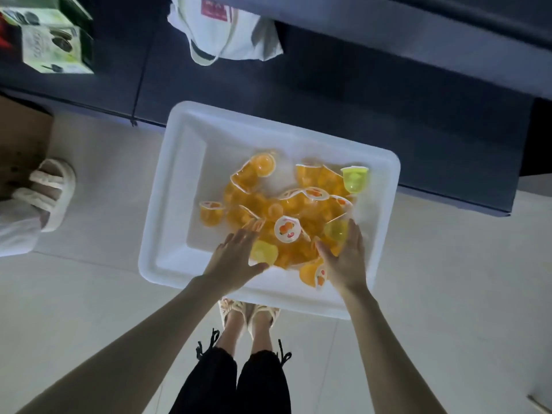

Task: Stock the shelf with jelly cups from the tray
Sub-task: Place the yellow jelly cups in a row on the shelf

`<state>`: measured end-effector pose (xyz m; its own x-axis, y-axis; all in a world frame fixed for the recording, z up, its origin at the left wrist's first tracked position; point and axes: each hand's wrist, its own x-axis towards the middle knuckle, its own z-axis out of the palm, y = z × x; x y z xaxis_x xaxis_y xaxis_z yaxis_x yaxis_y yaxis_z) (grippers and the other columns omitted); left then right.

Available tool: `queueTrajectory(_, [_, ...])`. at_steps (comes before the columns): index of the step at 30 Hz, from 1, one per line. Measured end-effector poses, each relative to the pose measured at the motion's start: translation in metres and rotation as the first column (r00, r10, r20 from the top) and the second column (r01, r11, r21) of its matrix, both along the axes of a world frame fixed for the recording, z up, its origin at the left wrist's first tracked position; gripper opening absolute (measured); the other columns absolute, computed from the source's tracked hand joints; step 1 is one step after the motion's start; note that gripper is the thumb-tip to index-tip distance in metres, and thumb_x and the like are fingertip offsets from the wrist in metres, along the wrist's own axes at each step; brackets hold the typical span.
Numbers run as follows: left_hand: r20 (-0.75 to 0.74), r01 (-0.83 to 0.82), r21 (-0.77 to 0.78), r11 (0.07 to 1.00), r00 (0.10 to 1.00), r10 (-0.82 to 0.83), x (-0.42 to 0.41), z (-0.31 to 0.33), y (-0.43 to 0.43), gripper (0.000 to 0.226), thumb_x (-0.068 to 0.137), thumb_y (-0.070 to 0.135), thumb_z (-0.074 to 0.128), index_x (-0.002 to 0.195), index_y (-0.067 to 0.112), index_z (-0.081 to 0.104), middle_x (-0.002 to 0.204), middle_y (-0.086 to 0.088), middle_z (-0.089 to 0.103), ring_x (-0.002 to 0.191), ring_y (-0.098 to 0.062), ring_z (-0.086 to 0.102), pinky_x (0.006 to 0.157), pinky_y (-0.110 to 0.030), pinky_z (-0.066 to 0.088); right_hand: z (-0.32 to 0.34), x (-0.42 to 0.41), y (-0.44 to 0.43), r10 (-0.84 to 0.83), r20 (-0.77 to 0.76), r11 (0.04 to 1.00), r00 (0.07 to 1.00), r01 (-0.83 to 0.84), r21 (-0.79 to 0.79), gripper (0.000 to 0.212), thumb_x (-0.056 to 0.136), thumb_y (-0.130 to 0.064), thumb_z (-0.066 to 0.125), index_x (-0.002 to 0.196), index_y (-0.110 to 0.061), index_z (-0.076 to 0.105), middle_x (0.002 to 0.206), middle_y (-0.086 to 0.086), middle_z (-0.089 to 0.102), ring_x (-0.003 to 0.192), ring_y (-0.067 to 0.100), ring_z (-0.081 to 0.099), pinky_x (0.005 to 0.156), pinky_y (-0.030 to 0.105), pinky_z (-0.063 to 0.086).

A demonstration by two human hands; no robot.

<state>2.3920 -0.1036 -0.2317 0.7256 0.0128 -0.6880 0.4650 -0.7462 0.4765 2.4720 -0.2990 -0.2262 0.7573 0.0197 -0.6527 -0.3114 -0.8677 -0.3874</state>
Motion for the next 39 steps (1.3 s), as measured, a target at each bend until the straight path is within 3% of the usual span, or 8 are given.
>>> queueTrajectory(4, [0.042, 0.01, 0.001, 1.0, 0.999, -0.01, -0.006, -0.024, 0.003, 0.078, 0.082, 0.041, 0.068, 0.146, 0.02, 0.03, 0.154, 0.001, 0.027, 0.134, -0.025, 0.035, 0.103, -0.043, 0.041, -0.024, 0.0, 0.005, -0.072, -0.008, 0.996, 0.997, 0.071, -0.054, 0.095, 0.078, -0.063, 0.049, 0.15, -0.011, 0.015, 0.151, 0.015, 0.027, 0.138, 0.035, 0.025, 0.113, 0.049, 0.023])
queueTrajectory(14, [0.097, 0.052, 0.075, 0.996, 0.994, -0.059, 0.0, -0.037, 0.011, 0.074, 0.073, 0.036, 0.077, 0.135, 0.01, 0.045, 0.131, -0.006, 0.055, 0.117, -0.028, 0.051, 0.093, -0.042, 0.046, -0.057, 0.012, 0.01, -0.168, 0.039, 0.983, 0.985, 0.17, -0.071, 0.074, 0.081, -0.052, 0.065, 0.134, -0.012, 0.033, 0.132, 0.011, 0.047, 0.121, 0.031, 0.047, 0.102, 0.05, 0.042])
queueTrajectory(18, [0.071, 0.129, 0.148, 0.981, 0.988, -0.14, 0.001, -0.038, 0.009, 0.059, 0.077, 0.048, 0.07, 0.123, 0.015, 0.054, 0.133, -0.001, 0.051, 0.119, -0.022, 0.046, 0.098, -0.037, 0.041, -0.059, 0.015, 0.011, -0.186, 0.0, 0.982, 0.983, 0.186, -0.033, 0.074, 0.079, -0.055, 0.066, 0.129, -0.014, 0.031, 0.123, 0.008, 0.054, 0.108, 0.029, 0.057, 0.089, 0.048, 0.052])
queueTrajectory(24, [0.009, 0.167, 0.153, 0.974, 0.985, -0.17, 0.003, -0.036, 0.01, 0.057, 0.077, 0.052, 0.067, 0.123, 0.02, 0.057, 0.138, -0.001, 0.045, 0.122, -0.023, 0.041, 0.101, -0.039, 0.037, -0.059, 0.018, 0.007, -0.173, -0.029, 0.985, 0.984, 0.174, 0.006, 0.076, 0.07, -0.056, 0.074, 0.127, -0.017, 0.045, 0.125, 0.006, 0.054, 0.114, 0.026, 0.052, 0.094, 0.049, 0.05])
queueTrajectory(28, [0.007, -0.001, 0.039, 0.999, 1.0, 0.001, -0.004, -0.021, 0.008, 0.054, 0.075, 0.048, 0.071, 0.12, 0.022, 0.056, 0.13, 0.0, 0.053, 0.114, -0.021, 0.046, 0.098, -0.039, 0.04, -0.041, 0.011, 0.005, -0.214, -0.037, 0.971, 0.976, 0.216, 0.103, 0.077, 0.054, -0.07, 0.071, 0.115, -0.025, 0.055, 0.112, -0.001, 0.061, 0.103, 0.02, 0.059, 0.083, 0.043, 0.056])
queueTrajectory(31, [-0.011, -0.263, -0.082, 0.961, 0.965, 0.263, -0.007, 0.004, 0.002, 0.049, 0.076, 0.041, 0.073, 0.112, 0.015, 0.052, 0.11, 0.004, 0.059, 0.096, -0.013, 0.051, 0.08, -0.024, 0.045, -0.011, 0.001, 0.006, -0.274, -0.035, 0.935, 0.961, 0.275, 0.226, 0.068, 0.056, -0.058, 0.08, 0.112, -0.025, 0.058, 0.113, 0.002, 0.058, 0.099, 0.018, 0.061, 0.081, 0.041, 0.057])
queueTrajectory(34, [-0.078, -0.525, -0.181, 0.831, 0.85, 0.52, -0.006, 0.043, -0.002, 0.047, 0.074, 0.037, 0.076, 0.107, 0.014, 0.052, 0.101, 0.005, 0.059, 0.09, -0.012, 0.055, 0.067, -0.014, 0.041, 0.027, -0.005, 0.009, -0.302, -0.022, 0.9, 0.953, 0.292, 0.322, 0.06, 0.067, -0.042, 0.082, 0.118, -0.024, 0.057, 0.118, 0.004, 0.053, 0.102, 0.019, 0.061, 0.084, 0.042, 0.057])
queueTrajectory(39, [-0.105, -0.738, -0.351, 0.576, 0.643, 0.759, 0.004, 0.139, -0.002, 0.048, 0.07, 0.022, 0.081, 0.113, 0.014, 0.061, 0.103, -0.003, 0.065, 0.096, -0.02, 0.061, 0.079, -0.028, 0.05, 0.122, 0.004, 0.015, -0.297, 0.031, 0.845, 0.954, 0.248, 0.475, 0.047, 0.077, -0.035, 0.076, 0.121, -0.033, 0.058, 0.119, 0.002, 0.056, 0.106, 0.018, 0.061, 0.092, 0.037, 0.053])
